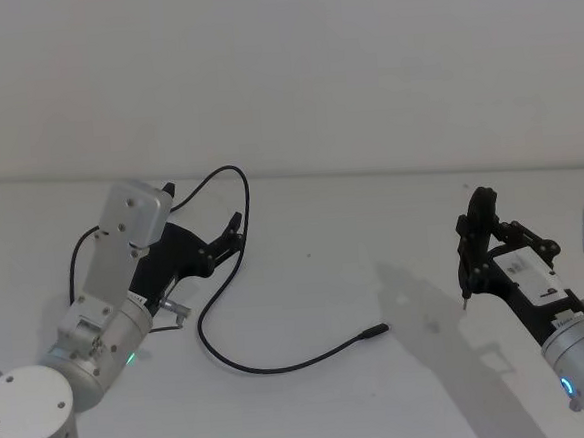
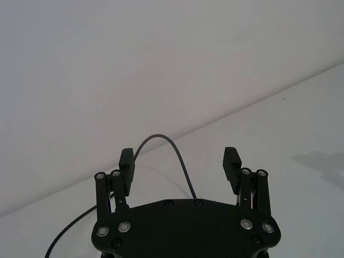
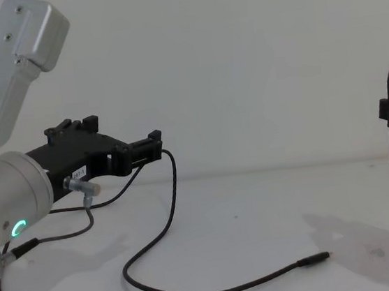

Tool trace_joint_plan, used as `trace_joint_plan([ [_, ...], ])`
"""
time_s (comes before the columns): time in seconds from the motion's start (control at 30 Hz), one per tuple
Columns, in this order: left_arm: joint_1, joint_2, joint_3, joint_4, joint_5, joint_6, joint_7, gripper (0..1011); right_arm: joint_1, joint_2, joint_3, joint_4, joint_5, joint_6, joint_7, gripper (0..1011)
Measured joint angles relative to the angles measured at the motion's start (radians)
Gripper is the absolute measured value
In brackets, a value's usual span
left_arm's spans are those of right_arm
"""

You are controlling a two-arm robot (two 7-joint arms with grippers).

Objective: Pick up the data cable with the one hand.

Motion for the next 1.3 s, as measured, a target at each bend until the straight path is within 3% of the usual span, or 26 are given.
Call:
trace_joint_plan([
  [1.0,-0.002,-0.001,0.002,-0.003,0.001,0.006,-0.004,1002,0.0,0.0,0.0,0.0,0.0,0.0,0.0,268],
  [1.3,-0.022,0.005,0.019,-0.023,-0.01,0.055,-0.062,1002,0.0,0.0,0.0,0.0,0.0,0.0,0.0,268],
])
